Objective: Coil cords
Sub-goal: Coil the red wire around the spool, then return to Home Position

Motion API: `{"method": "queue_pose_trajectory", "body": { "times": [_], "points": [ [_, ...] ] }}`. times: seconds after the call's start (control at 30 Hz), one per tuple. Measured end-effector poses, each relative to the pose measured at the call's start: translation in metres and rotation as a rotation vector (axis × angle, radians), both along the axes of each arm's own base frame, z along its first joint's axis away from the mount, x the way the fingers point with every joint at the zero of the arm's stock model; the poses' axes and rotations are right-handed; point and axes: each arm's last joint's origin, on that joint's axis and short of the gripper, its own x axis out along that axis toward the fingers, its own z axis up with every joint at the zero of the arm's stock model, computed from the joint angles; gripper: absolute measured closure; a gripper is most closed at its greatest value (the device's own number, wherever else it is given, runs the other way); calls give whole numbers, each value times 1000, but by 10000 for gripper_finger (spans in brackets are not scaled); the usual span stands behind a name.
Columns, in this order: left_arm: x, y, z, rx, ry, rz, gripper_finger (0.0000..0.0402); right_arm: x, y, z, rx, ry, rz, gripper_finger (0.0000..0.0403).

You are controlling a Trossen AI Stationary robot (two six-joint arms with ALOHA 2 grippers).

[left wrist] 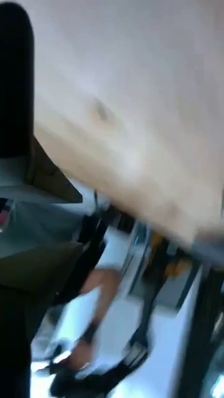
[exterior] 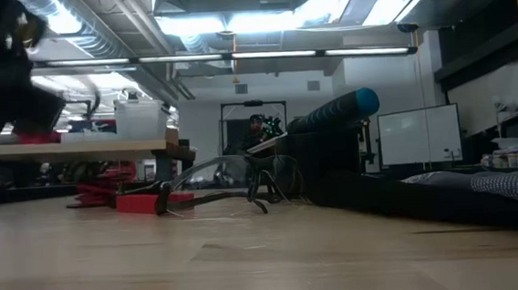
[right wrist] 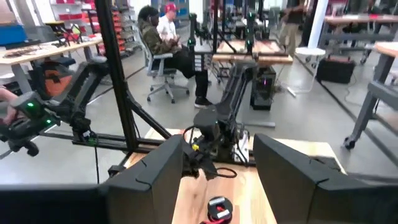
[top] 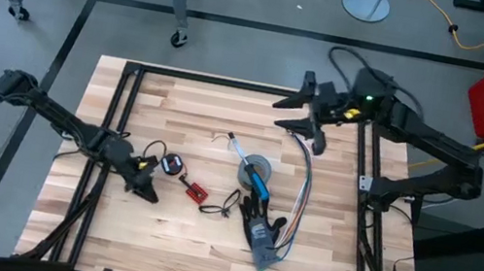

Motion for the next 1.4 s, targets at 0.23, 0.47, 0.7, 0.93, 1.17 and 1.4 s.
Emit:
{"method": "queue_pose_trajectory", "body": {
  "times": [0.23,0.47,0.7,0.93,1.17,1.4],
  "points": [
    [3,0,32,155,-466,-10,330,-44,12,26,-26,-114,3,203],
    [0,6,50,534,-837,61,351,-98,26,28,-2,-29,2,203],
    [-2,18,57,1062,-1009,177,364,-132,34,18,30,103,-27,203],
    [0,27,57,1469,-1022,215,360,-138,36,-4,38,136,-24,203],
    [1,38,57,1606,-895,325,359,-133,34,-54,63,38,-29,203],
    [2,46,46,1668,-749,283,359,-127,33,-111,103,-72,-27,203]
  ]
}}
